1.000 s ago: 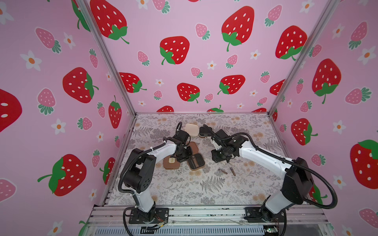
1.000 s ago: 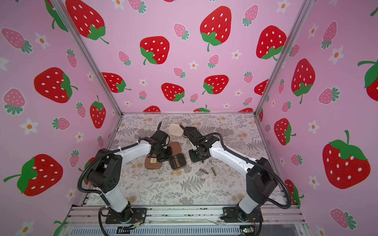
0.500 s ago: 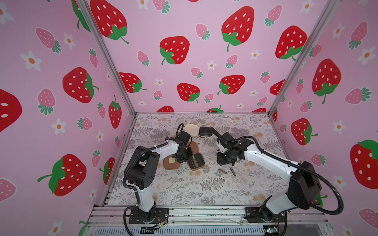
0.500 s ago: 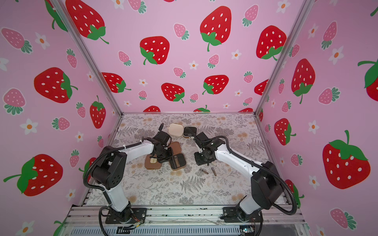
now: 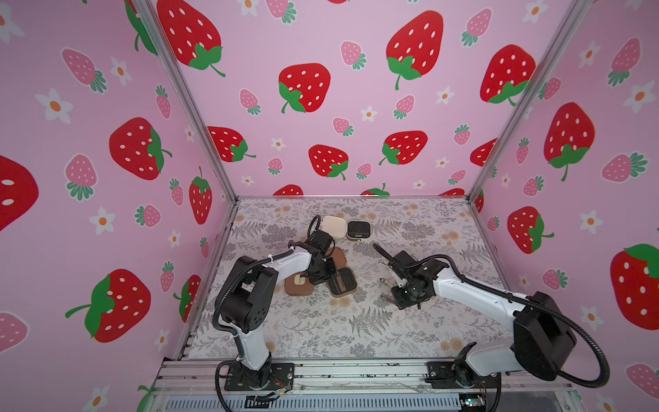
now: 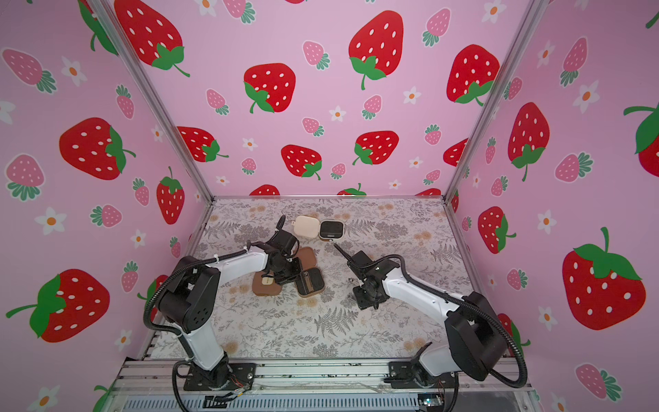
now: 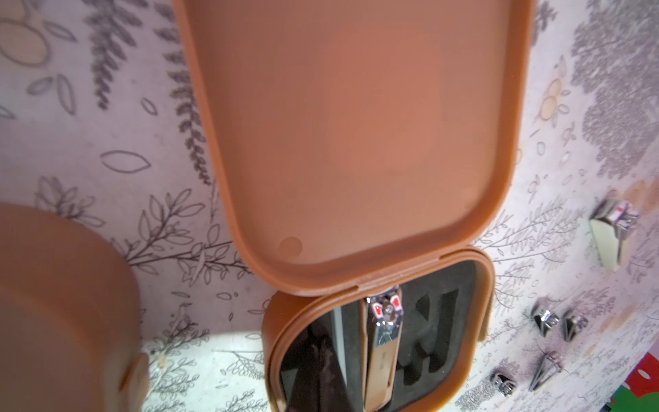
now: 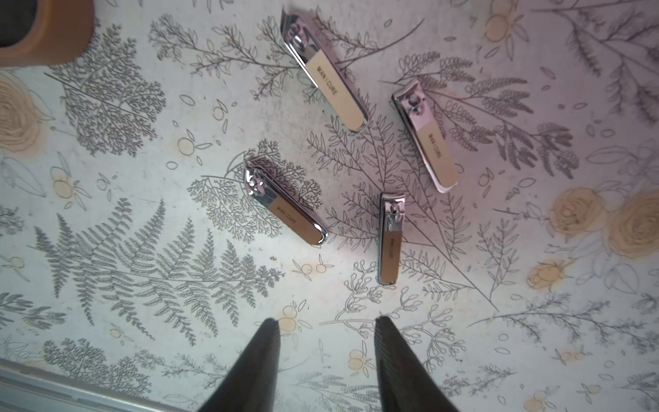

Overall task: Organize nail clipper sets
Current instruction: Pick up the nail clipper from the center of the board.

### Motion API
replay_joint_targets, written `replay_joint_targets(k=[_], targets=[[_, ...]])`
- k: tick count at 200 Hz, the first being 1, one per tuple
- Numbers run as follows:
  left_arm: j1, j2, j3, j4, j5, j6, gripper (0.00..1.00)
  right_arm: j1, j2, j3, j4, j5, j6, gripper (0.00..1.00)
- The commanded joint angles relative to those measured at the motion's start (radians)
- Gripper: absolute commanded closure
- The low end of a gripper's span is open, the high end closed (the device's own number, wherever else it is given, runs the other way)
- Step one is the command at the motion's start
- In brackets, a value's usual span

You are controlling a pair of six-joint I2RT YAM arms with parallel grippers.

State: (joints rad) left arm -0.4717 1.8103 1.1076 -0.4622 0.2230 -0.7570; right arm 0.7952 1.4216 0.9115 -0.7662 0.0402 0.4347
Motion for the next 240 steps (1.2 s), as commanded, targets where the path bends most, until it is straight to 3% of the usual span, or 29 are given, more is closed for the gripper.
replay_joint_targets(k=[1,27,121,153,189,240], targets=[[-0.010,0.015,-0.022,0.006,-0.014,-0.002,1.00,-0.005,0.008,0.009,0.033,-0.028,-0.079,0.53],[-0.015,0.014,-0.027,0.015,-0.001,-0.011,1.00,-0.003,0.073,0.030,0.060,-0.077,-0.163,0.53],[-0.018,-0.034,-0.042,0.017,0.014,-0.023,1.00,-0.002,0.270,0.103,0.118,-0.056,-0.273,0.50],[-0.018,-0.033,-0.038,0.016,0.016,-0.028,1.00,-0.002,0.315,0.112,0.130,-0.076,-0.275,0.55],[-0.018,-0.031,-0.041,0.017,0.018,-0.030,1.00,-0.002,0.330,0.106,0.119,-0.085,-0.275,0.67],[-0.018,-0.026,-0.037,0.020,0.026,-0.032,1.00,-0.002,0.286,0.061,0.105,-0.112,-0.250,0.69]])
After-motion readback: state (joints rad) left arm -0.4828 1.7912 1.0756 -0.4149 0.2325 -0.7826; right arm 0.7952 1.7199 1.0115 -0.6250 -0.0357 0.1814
